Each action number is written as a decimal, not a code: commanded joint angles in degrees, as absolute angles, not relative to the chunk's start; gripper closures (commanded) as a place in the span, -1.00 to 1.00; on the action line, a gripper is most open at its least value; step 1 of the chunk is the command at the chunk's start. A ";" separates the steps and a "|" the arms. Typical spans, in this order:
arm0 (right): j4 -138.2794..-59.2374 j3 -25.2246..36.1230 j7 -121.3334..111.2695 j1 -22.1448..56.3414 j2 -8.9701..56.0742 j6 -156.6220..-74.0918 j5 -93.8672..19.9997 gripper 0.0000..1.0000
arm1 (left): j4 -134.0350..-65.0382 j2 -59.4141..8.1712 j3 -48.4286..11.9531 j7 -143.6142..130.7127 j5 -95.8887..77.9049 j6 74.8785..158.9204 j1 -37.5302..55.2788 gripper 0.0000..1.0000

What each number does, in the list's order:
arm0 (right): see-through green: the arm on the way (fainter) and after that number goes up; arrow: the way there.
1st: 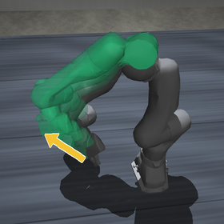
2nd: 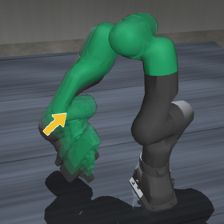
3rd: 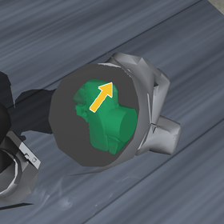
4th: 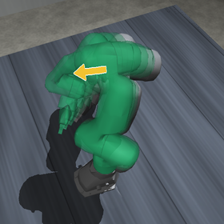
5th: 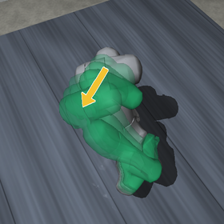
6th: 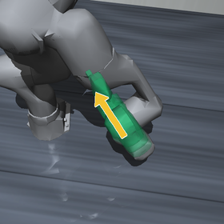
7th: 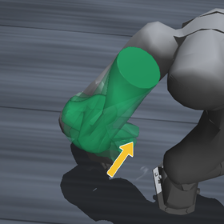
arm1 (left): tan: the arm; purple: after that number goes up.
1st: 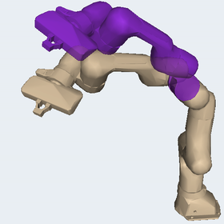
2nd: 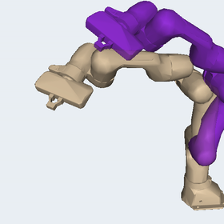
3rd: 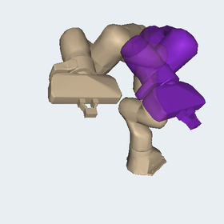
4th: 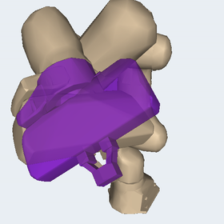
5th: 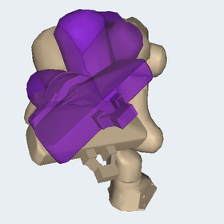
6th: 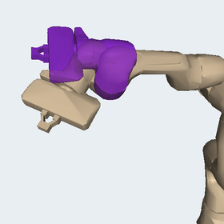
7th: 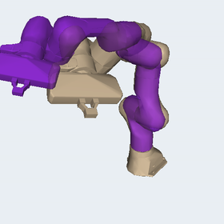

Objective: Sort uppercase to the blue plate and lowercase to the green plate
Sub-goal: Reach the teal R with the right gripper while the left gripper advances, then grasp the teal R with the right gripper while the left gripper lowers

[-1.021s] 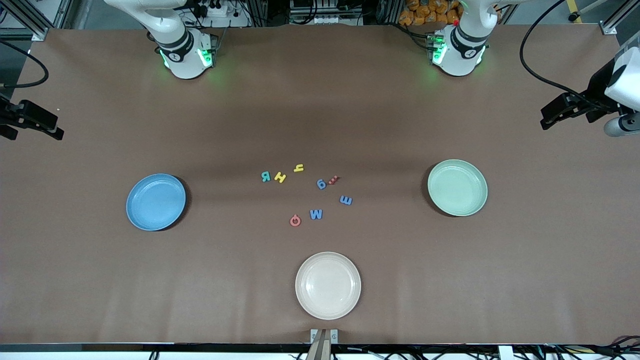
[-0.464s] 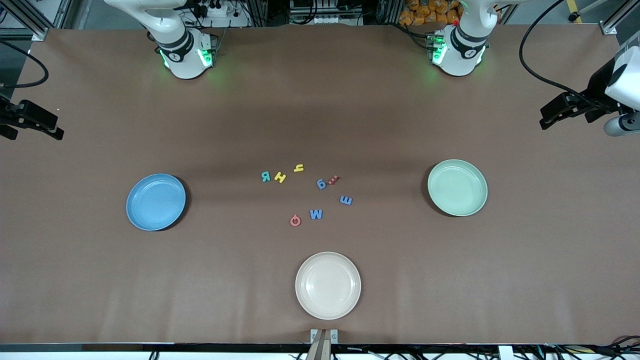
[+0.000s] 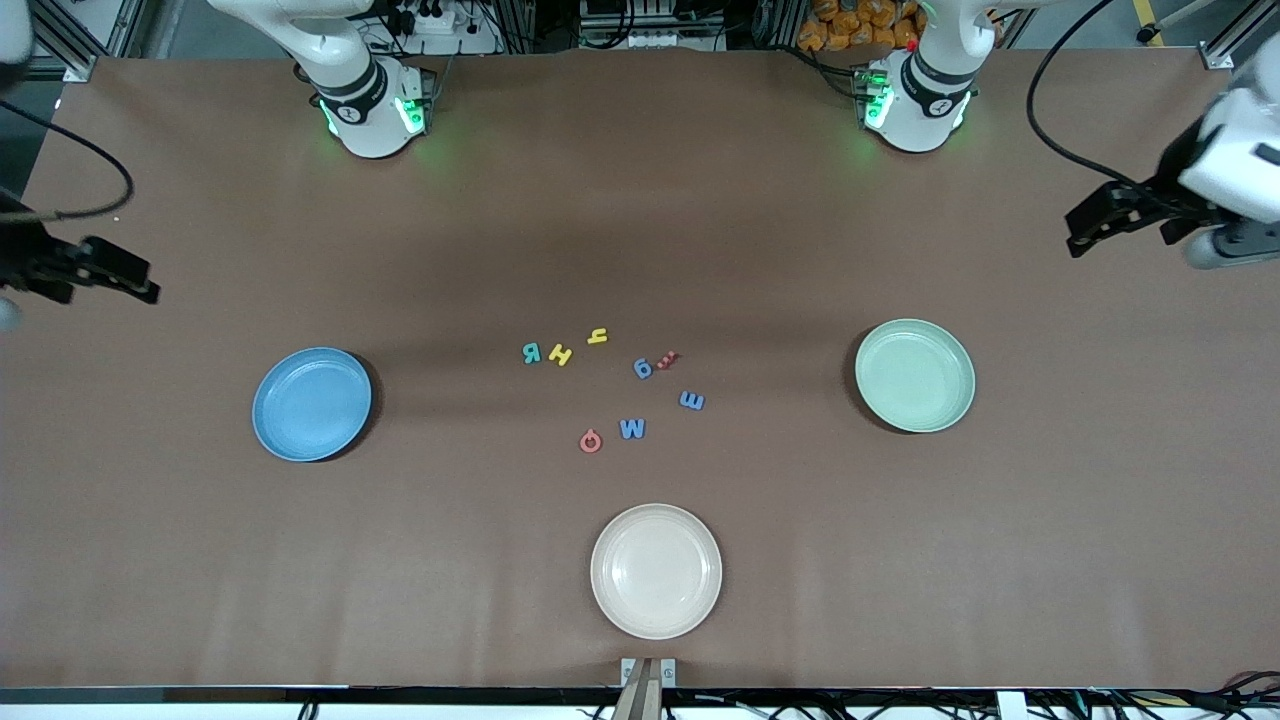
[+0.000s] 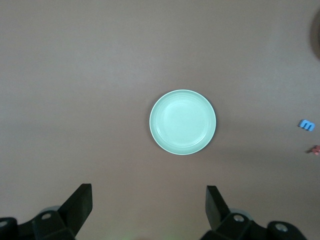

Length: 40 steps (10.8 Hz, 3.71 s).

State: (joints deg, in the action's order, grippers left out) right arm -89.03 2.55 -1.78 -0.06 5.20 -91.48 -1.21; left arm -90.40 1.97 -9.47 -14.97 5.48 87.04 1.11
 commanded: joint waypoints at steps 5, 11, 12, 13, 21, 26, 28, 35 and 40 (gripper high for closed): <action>-95.78 2.46 -0.27 5.79 11.87 -99.65 -3.60 -1.00 | -90.52 0.18 -19.67 -14.76 4.57 87.68 1.93 -1.00; -111.41 2.29 12.73 17.30 13.18 -120.62 -3.60 -1.00 | -94.57 -0.18 -20.65 -11.63 -1.76 95.54 1.76 -1.00; -114.49 1.94 12.74 18.36 13.27 -124.68 -3.60 -1.00 | -94.66 -1.31 -21.09 -9.69 -1.84 96.49 1.76 -1.00; -116.35 0.98 12.74 18.98 13.62 -126.89 -3.60 -1.00 | -94.75 -1.41 -21.09 -7.93 -1.85 97.11 1.76 -1.00; -115.75 -1.76 15.72 26.00 26.45 -140.44 -2.64 -1.00 | -94.48 -4.11 -23.55 -15.44 0.44 97.12 2.37 -1.00; -116.10 -2.98 22.75 28.21 28.12 -141.77 0.35 -1.00 | -93.25 -17.47 -23.12 -26.25 -2.02 108.50 5.52 -1.00; -116.19 -3.51 26.26 28.74 28.47 -141.85 2.27 -1.00 | -93.08 -22.12 -21.80 -35.45 -2.02 114.67 7.72 -1.00; -119.09 -4.57 29.00 28.65 29.27 -146.16 3.60 -1.00 | -83.17 -40.13 -6.53 -57.73 4.36 120.15 28.62 -1.00; -119.09 -4.57 29.53 28.56 29.27 -146.42 3.60 0.86 | -80.25 -47.97 -1.94 -57.66 5.54 121.81 34.71 -1.00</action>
State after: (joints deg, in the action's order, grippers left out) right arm -118.37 -4.32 27.73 28.73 29.69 -145.70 2.49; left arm -83.37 -45.20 -2.78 -56.51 4.06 121.39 32.90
